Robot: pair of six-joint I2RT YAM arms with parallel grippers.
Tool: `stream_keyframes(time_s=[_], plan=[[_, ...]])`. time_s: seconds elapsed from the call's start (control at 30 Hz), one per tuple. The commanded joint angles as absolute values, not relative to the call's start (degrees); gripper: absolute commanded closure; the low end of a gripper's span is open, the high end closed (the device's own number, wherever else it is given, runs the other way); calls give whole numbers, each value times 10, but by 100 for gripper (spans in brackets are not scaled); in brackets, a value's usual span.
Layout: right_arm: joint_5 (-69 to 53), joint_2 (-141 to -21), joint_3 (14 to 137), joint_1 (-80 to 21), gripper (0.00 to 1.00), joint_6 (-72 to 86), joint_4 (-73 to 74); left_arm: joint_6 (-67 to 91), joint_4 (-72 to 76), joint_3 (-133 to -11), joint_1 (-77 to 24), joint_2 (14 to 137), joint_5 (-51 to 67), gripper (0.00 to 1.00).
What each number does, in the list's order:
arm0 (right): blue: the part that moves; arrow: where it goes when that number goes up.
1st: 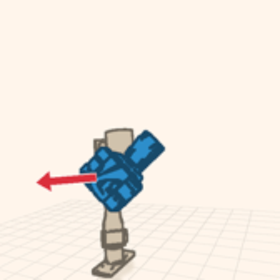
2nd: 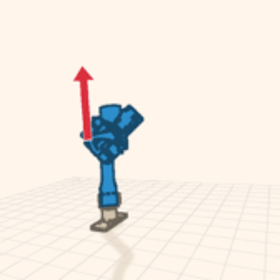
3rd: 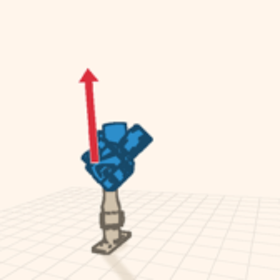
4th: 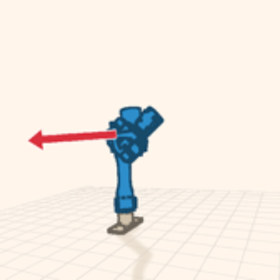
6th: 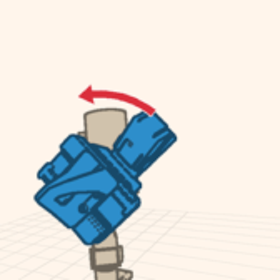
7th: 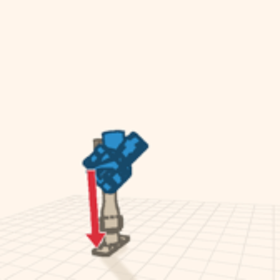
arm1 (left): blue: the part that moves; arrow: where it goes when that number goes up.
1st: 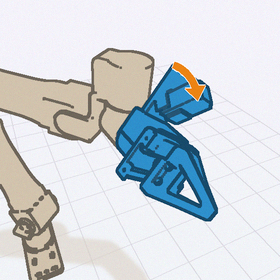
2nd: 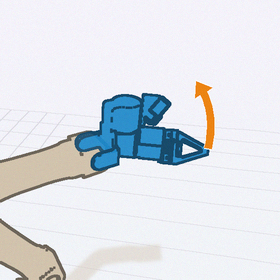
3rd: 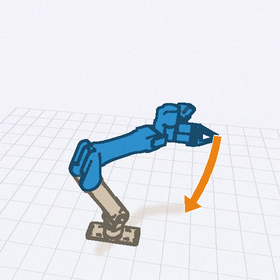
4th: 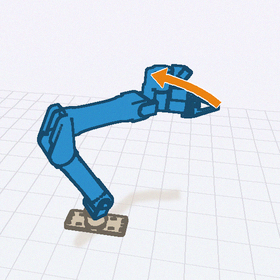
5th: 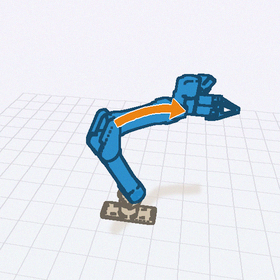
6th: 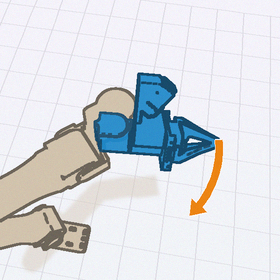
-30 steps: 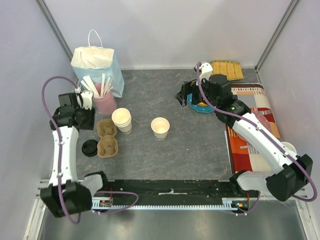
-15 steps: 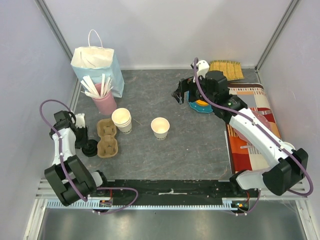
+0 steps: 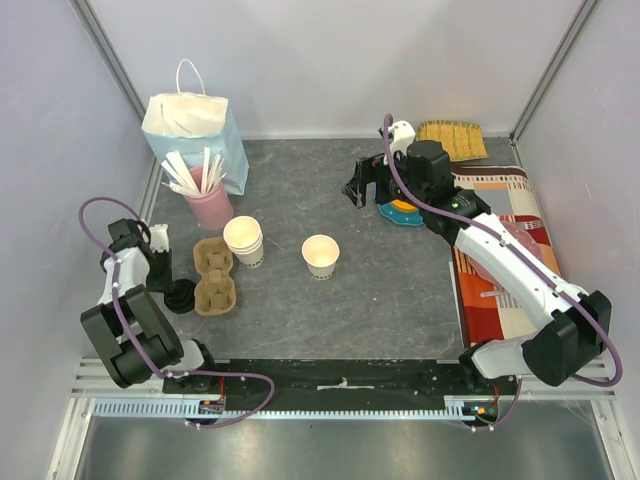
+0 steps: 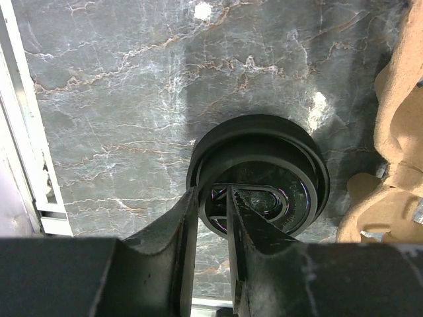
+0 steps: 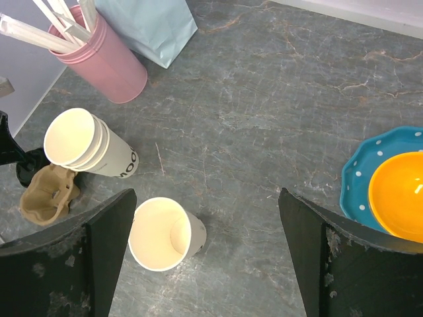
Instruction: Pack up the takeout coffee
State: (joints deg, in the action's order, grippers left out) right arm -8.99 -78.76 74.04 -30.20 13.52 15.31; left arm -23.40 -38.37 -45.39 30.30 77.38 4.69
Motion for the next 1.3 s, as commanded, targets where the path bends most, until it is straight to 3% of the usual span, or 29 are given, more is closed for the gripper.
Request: stream_keyframes(time_s=[0.0,0.43,0.9,1.1,1.27], plan=[[-87,-791,765,-302,3,136,145,-222,-367,-471,307,775,54,71],[-85,-788,763,-304,4,132,145,-226,-373,-480,308,762,27,66],[-81,-788,762,-307,4,128,147,-236,-375,-475,307,794,38,68],[-79,-789,762,-308,4,127,147,-239,-384,-478,307,797,50,80],[-78,-788,762,-308,4,127,147,-238,-390,-479,307,791,54,98]])
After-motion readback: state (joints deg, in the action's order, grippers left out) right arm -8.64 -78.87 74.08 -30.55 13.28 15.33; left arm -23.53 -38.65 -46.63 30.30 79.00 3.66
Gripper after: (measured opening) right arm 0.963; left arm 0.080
